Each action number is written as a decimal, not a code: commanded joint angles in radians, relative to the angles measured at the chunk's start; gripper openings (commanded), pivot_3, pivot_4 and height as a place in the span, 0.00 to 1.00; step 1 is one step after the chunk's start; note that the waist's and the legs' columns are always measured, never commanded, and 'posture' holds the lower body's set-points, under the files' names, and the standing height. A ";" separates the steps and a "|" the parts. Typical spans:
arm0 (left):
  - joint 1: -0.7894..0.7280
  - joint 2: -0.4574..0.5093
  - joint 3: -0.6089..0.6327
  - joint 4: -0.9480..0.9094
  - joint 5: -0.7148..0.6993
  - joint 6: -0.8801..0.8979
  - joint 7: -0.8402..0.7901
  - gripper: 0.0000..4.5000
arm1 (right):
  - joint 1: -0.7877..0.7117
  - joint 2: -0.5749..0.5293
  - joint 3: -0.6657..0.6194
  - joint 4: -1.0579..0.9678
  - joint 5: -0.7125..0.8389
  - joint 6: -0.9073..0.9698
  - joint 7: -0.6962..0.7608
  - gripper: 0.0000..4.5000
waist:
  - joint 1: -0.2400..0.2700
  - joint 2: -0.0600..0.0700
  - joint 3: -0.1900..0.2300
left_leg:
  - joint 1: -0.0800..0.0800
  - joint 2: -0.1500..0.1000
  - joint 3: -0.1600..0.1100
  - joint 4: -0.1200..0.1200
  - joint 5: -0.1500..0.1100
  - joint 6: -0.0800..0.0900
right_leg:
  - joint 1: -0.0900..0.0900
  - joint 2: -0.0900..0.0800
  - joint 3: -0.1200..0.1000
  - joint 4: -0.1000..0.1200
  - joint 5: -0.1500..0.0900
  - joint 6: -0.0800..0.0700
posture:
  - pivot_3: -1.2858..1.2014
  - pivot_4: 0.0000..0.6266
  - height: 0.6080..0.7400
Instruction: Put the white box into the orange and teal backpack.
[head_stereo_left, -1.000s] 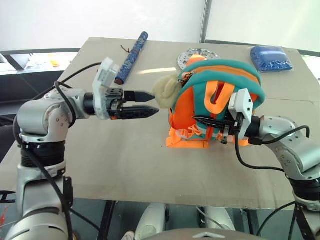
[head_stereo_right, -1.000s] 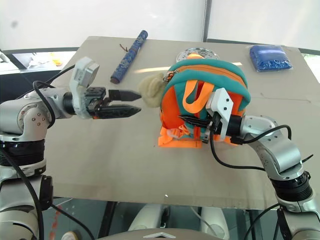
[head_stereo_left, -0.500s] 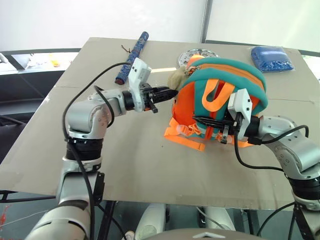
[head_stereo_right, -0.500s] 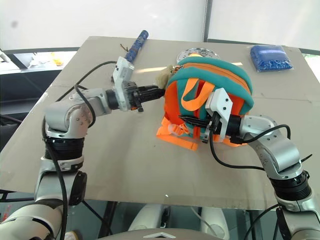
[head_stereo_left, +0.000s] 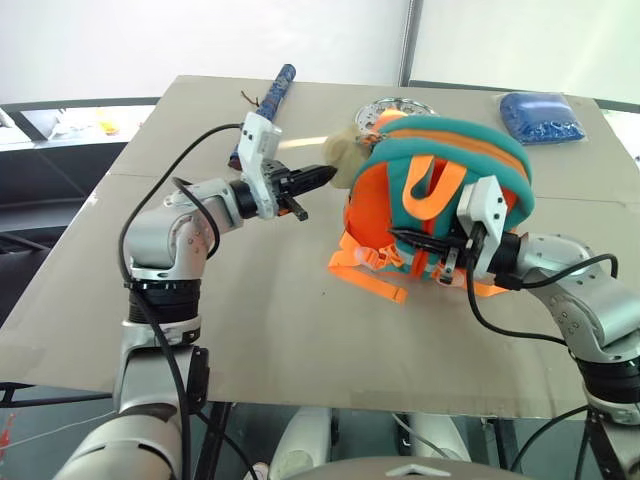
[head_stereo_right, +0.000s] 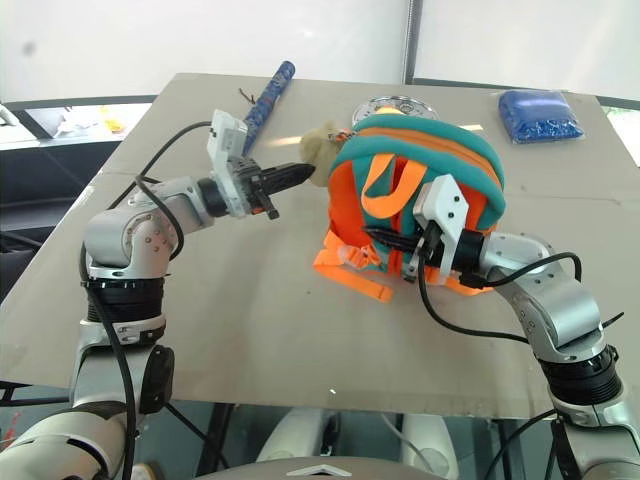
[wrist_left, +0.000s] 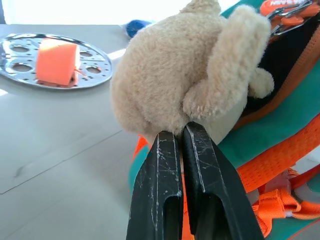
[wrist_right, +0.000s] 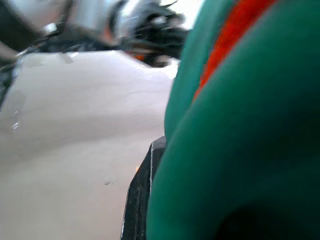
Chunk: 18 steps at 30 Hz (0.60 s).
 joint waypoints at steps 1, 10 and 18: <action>0.041 0.022 0.039 0.049 0.030 -0.024 0.043 0.01 | -0.075 0.038 -0.142 0.049 0.017 0.054 -0.167 0.00 | 0.004 0.000 0.000 | 0.000 -0.001 -0.001 -0.001 0.000 -0.001 | 0.000 0.000 0.000 0.000 0.000 0.000 | 0.52 0.24 0.95; 0.167 0.024 -0.012 0.062 0.093 -0.028 0.118 0.01 | -0.103 0.066 -0.229 0.081 0.040 0.101 -0.269 0.00 | 0.004 0.000 0.000 | -0.002 -0.002 -0.002 -0.005 0.001 -0.001 | -0.003 -0.001 0.000 0.000 0.000 0.000 | 0.52 0.24 0.95; 0.298 0.001 -0.165 0.006 0.167 0.033 0.184 0.01 | -0.127 0.071 -0.288 0.098 0.056 0.101 -0.350 0.00 | 0.006 0.002 -0.004 | 0.000 -0.002 -0.001 -0.006 0.001 -0.002 | -0.003 -0.001 0.002 0.000 0.000 0.000 | 0.52 0.24 0.95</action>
